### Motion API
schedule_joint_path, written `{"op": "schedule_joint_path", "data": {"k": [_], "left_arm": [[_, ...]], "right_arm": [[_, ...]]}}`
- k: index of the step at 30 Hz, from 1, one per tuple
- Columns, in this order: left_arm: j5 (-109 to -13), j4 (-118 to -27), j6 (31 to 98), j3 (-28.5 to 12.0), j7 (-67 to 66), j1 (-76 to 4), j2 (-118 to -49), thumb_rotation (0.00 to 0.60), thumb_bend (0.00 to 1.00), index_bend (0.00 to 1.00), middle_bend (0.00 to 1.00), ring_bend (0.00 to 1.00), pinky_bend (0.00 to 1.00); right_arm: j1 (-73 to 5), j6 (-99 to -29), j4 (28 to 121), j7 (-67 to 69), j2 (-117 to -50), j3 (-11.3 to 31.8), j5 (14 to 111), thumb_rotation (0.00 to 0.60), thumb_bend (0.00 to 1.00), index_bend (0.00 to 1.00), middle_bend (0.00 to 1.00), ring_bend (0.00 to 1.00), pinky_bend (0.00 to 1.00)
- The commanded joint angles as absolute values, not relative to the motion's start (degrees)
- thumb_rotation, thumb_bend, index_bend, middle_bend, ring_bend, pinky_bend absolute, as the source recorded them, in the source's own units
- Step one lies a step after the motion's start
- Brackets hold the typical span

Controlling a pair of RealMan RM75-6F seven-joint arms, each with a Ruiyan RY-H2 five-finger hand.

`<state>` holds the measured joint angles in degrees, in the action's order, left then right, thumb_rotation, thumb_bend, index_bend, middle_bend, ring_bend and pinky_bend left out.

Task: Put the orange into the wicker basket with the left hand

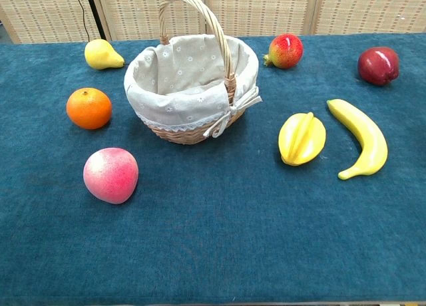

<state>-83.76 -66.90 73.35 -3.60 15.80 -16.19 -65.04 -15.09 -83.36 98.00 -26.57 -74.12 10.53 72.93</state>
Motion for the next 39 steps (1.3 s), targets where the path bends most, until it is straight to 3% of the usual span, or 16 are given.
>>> {"op": "schedule_joint_path", "data": {"k": [1, 22, 39], "left_arm": [[-83.6, -66.9, 73.1, -3.5, 15.2, -16.2, -65.1, 0.600, 0.05, 0.00, 0.00, 0.00, 0.01], [-85.2, -69.4, 74.6, -3.1, 13.7, -16.1, -64.7, 0.600, 0.05, 0.00, 0.00, 0.00, 0.01], [-84.1, -70.7, 69.9, -4.7, 14.6, -19.8, -64.2, 0.600, 0.05, 0.00, 0.00, 0.00, 0.01]], "right_arm": [[-15.3, -83.0, 97.9, -26.9, -74.4, 10.4, 72.9, 0.600, 0.00, 0.17, 0.00, 0.00, 0.00], [-14.5, -83.2, 99.2, -26.1, -74.1, 8.7, 75.8, 0.600, 0.00, 0.19, 0.00, 0.00, 0.00], [-15.1, -81.5, 98.5, -24.5, -74.5, 9.0, 75.4, 0.600, 0.00, 0.21, 0.00, 0.00, 0.00]]}}
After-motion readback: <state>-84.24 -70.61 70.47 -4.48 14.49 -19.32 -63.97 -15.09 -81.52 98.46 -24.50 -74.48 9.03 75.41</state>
